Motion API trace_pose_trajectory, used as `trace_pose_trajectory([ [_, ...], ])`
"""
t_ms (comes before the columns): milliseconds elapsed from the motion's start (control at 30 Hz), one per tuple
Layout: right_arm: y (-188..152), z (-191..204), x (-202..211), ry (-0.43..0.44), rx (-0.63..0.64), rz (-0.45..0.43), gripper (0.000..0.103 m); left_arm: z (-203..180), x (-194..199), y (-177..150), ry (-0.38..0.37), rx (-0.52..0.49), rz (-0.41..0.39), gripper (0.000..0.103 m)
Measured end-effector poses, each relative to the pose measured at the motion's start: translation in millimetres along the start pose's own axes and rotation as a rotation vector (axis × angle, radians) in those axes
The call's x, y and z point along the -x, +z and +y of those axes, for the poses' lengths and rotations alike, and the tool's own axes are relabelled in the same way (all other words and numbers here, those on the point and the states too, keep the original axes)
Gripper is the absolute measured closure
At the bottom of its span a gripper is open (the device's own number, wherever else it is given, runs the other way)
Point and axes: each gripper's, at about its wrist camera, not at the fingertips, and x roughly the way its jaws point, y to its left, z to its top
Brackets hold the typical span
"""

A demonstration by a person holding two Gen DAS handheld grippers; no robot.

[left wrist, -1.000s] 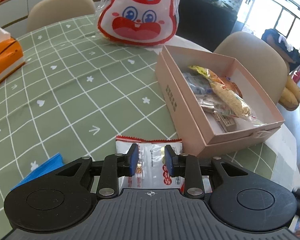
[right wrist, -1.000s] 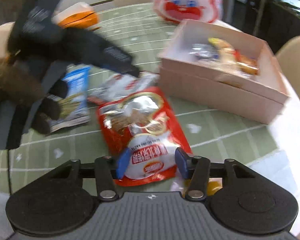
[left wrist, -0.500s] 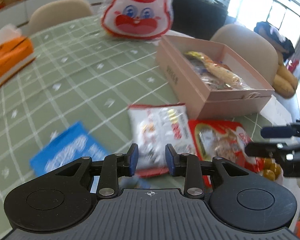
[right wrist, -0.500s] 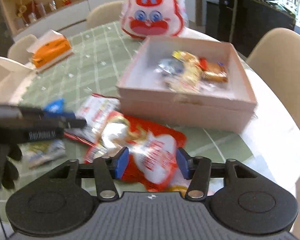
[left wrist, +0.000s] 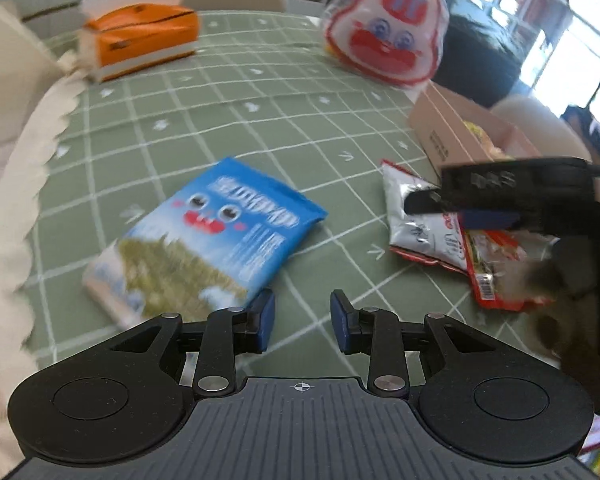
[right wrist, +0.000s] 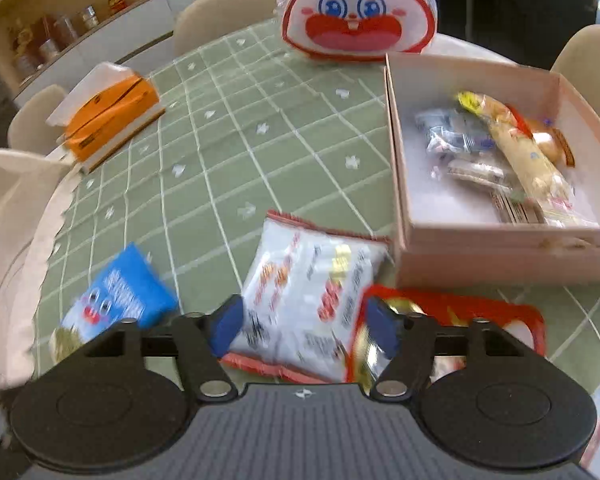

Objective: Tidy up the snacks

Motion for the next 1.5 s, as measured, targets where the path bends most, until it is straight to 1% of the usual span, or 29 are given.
trace_pose_trajectory([
  [67, 3.4, 10.9, -7.2, -0.039, 0.046, 0.002, 0.024, 4.6, 9.4, -7.2, -0.017, 0.023, -0.006, 0.069],
  [133, 3.0, 22.2, -13.1, -0.059, 0.113, 0.003, 0.024, 8.4, 18.1, -13.7, -0.037, 0.042, -0.012, 0.069],
  [200, 1.8, 31.3, -14.5, -0.060, 0.170, 0.008, 0.024, 11.7, 25.0, -19.0, -0.057, 0.066, -0.018, 0.069],
  [267, -0.7, 36.5, -10.4, -0.043, 0.197, 0.012, 0.035, 14.4, 28.9, -22.4, -0.072, 0.090, -0.021, 0.069],
  [300, -3.1, 39.2, -7.1, -0.030, 0.215, 0.015, 0.038, 15.4, 29.9, -22.9, -0.079, 0.098, -0.023, 0.069],
  [367, -7.1, 43.3, -0.5, -0.011, 0.242, 0.020, 0.050, 16.6, 32.6, -23.9, -0.091, 0.109, -0.028, 0.069],
  [433, -14.6, 46.5, 6.9, 0.017, 0.262, 0.037, 0.058, 16.9, 32.7, -24.4, -0.097, 0.116, -0.031, 0.069],
  [567, -32.4, 45.2, 23.6, 0.085, 0.251, 0.069, 0.059, 15.3, 30.1, -25.2, -0.112, 0.124, -0.025, 0.069],
  [633, -42.4, 43.2, 30.3, 0.121, 0.240, 0.095, 0.060, 13.5, 28.9, -25.8, -0.122, 0.127, -0.021, 0.069],
  [667, -47.2, 41.6, 32.1, 0.137, 0.233, 0.115, 0.062, 12.9, 28.3, -26.3, -0.126, 0.129, -0.019, 0.069],
  [700, -52.0, 40.0, 32.6, 0.149, 0.224, 0.134, 0.063, 11.9, 27.6, -26.6, -0.129, 0.131, -0.017, 0.069],
  [733, -57.8, 37.6, 33.3, 0.157, 0.213, 0.151, 0.063, 10.9, 27.1, -26.8, -0.130, 0.131, -0.015, 0.069],
  [800, -67.2, 34.4, 35.4, 0.155, 0.211, 0.156, 0.063, 9.3, 26.3, -27.6, -0.128, 0.128, -0.010, 0.069],
  [933, -77.0, 25.1, 45.5, 0.127, 0.236, 0.132, 0.063, 7.1, 24.9, -29.3, -0.120, 0.125, 0.000, 0.069],
  [1000, -76.8, 17.6, 51.4, 0.095, 0.248, 0.103, 0.061, 4.7, 24.0, -30.6, -0.119, 0.119, 0.007, 0.069],
  [1067, -76.2, 8.0, 59.3, 0.052, 0.275, 0.064, 0.052, 1.6, 22.6, -31.9, -0.117, 0.110, 0.014, 0.069],
  [1133, -78.8, -3.7, 70.1, -0.013, 0.323, 0.003, 0.047, -2.4, 21.2, -33.4, -0.116, 0.098, 0.021, 0.069],
  [1200, -81.0, -17.6, 78.2, -0.062, 0.353, -0.036, 0.042, -6.3, 18.9, -34.6, -0.115, 0.086, 0.029, 0.069],
  [1233, -81.5, -26.9, 80.6, -0.076, 0.355, -0.046, 0.039, -8.1, 17.4, -34.9, -0.112, 0.084, 0.032, 0.069],
  [1300, -78.1, -46.5, 81.1, -0.104, 0.317, -0.046, 0.038, -11.3, 15.4, -34.7, -0.108, 0.081, 0.035, 0.069],
  [1367, -71.5, -68.2, 79.6, -0.118, 0.236, -0.046, 0.038, -16.0, 14.1, -33.8, -0.108, 0.069, 0.037, 0.069],
  [1433, -60.8, -88.3, 75.6, -0.104, 0.136, -0.055, 0.038, -22.4, 12.2, -32.7, -0.113, 0.053, 0.040, 0.069],
  [1500, -49.3, -105.0, 66.0, -0.077, 0.040, -0.043, 0.038, -27.5, 9.6, -32.0, -0.119, 0.040, 0.044, 0.069],
])
